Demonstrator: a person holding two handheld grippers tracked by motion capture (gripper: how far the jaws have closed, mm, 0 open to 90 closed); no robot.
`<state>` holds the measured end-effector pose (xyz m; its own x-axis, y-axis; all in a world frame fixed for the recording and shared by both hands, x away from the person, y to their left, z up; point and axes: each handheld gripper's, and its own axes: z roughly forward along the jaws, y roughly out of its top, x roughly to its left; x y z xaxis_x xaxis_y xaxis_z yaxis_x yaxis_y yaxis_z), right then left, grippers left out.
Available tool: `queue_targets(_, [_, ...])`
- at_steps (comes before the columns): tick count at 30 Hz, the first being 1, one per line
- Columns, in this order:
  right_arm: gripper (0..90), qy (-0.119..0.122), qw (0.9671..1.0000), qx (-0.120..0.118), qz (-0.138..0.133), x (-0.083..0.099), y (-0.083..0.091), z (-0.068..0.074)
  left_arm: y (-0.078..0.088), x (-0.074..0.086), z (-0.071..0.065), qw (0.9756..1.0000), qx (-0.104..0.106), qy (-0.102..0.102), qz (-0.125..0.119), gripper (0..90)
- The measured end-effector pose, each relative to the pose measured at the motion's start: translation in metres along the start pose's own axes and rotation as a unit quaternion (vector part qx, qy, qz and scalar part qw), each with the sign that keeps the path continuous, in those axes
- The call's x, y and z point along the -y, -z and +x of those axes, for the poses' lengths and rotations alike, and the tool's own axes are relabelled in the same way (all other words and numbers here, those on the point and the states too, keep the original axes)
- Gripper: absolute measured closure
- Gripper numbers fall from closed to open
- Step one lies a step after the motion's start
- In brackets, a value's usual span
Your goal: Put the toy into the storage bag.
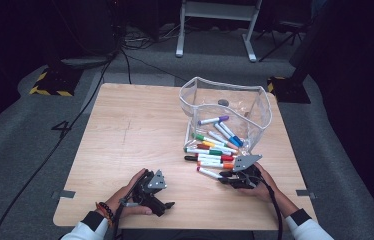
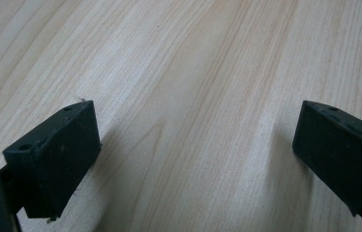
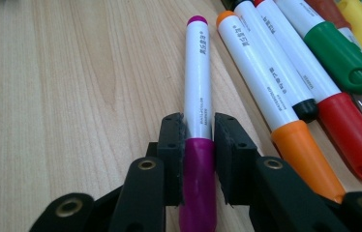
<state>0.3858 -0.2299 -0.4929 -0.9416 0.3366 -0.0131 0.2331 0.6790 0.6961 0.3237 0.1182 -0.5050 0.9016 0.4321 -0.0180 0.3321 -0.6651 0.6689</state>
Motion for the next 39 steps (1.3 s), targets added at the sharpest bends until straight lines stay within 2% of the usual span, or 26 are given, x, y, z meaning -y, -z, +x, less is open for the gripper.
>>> queue_targets(9, [74.7,0.017,0.9998,0.006,0.005,-0.004,0.006,0.003,0.000,0.000,0.000,1.0000,0.000,0.000,-0.001,3.3])
queue_targets(10, [74.8,0.020,0.9997,0.013,0.000,-0.006,0.009,0.004,0.000,0.000,0.000,1.0000,0.000,0.000,-0.001,3.3])
queue_targets(13, [74.8,0.019,0.9997,0.014,-0.009,-0.008,0.012,0.005,0.000,0.000,0.000,1.0000,0.000,0.001,-0.001,3.3])
queue_targets(15, [74.8,0.030,0.9992,0.020,-0.017,-0.014,0.018,0.008,0.000,0.000,0.000,1.0000,0.000,0.001,0.000,3.3])
queue_targets(21, [74.8,0.039,0.9984,0.025,-0.034,-0.024,0.030,0.012,0.000,0.000,0.000,1.0000,0.000,0.001,0.000,3.3])
queue_targets(30, [74.8,0.056,0.9943,0.051,-0.075,-0.048,0.062,0.009,0.000,0.000,0.000,1.0000,0.001,0.001,-0.001,3.3])
queue_targets(33, [74.8,0.064,0.9923,0.062,-0.086,-0.064,0.076,0.007,0.000,0.000,0.000,1.0000,0.000,0.000,-0.001,3.3])
queue_targets(39, [74.8,0.075,0.9894,0.081,-0.094,-0.083,0.091,0.001,0.000,0.000,0.000,1.0000,0.000,0.000,-0.001,3.3])
